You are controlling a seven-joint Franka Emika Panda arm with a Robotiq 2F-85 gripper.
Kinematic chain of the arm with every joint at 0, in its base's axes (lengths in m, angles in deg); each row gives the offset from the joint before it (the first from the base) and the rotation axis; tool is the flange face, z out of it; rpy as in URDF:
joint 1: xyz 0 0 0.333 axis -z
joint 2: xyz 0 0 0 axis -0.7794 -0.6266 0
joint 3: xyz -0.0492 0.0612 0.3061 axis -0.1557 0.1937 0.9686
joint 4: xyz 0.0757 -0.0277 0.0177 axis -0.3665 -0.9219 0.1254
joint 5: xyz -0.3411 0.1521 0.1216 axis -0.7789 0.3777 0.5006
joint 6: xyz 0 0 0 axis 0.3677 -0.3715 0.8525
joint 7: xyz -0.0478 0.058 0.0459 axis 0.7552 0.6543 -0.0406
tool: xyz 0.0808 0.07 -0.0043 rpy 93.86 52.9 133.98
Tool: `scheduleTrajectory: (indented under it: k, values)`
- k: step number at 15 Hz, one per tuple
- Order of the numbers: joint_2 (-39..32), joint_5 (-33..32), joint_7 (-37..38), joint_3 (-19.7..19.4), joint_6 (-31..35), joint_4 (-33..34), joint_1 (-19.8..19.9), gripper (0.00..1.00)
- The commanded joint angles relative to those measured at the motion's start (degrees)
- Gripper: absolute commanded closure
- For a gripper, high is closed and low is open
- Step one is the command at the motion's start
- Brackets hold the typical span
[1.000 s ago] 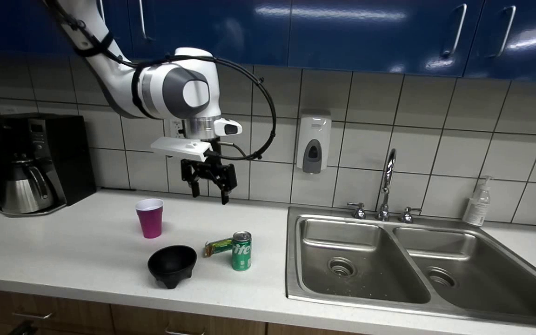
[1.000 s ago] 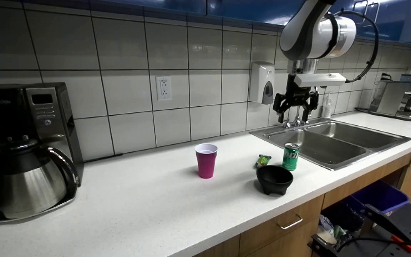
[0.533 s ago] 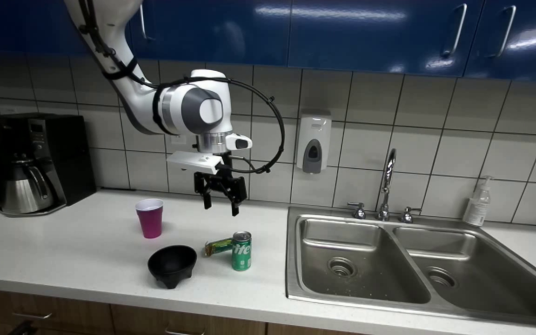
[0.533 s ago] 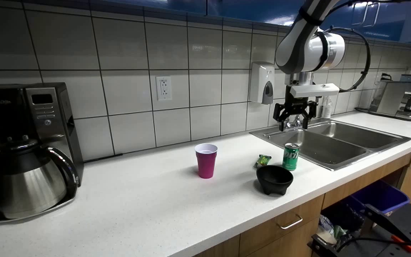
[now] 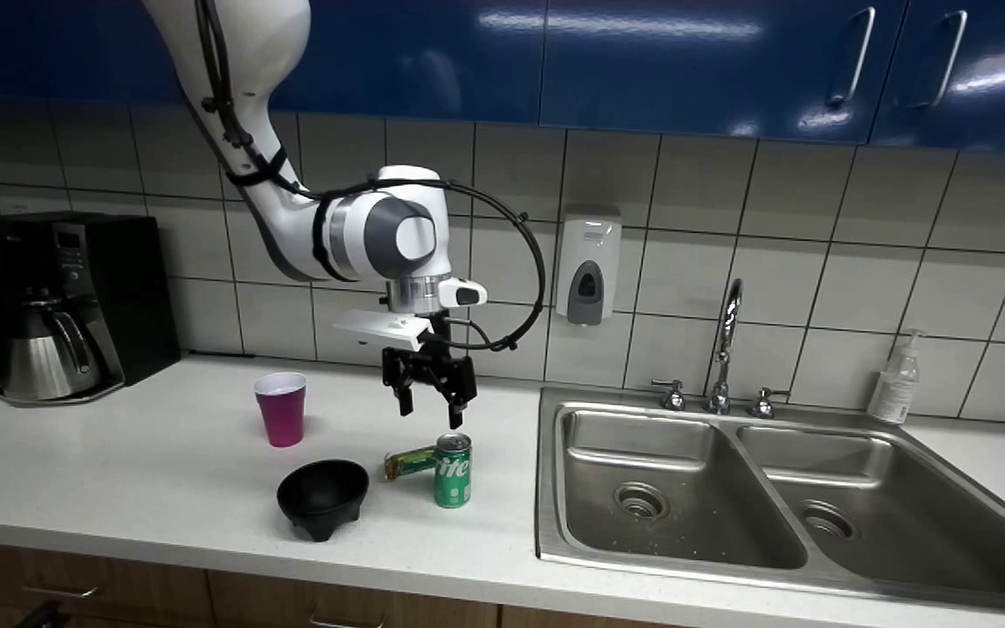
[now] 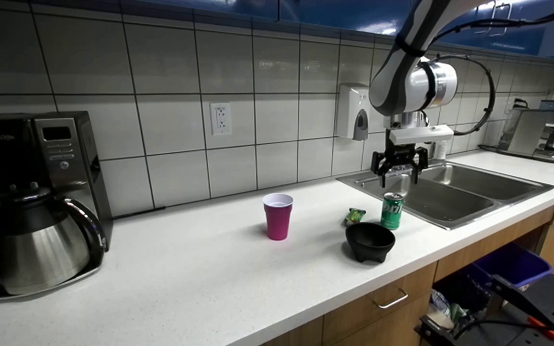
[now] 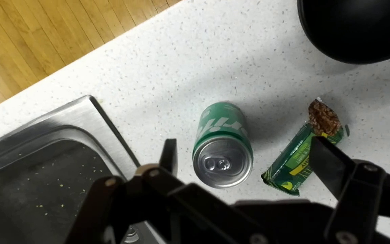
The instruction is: Put the can inside the black bowl
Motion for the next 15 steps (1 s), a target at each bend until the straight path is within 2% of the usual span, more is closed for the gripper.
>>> scheduleTrajectory:
  k: [1,15]
  values:
    - [-3.13,-0.88,2.68,-0.59,-0.89,3.00,-0.26,0.00]
    - [-12.97,0.39,6.97,-1.19,-1.54,10.85,-0.52,0.00]
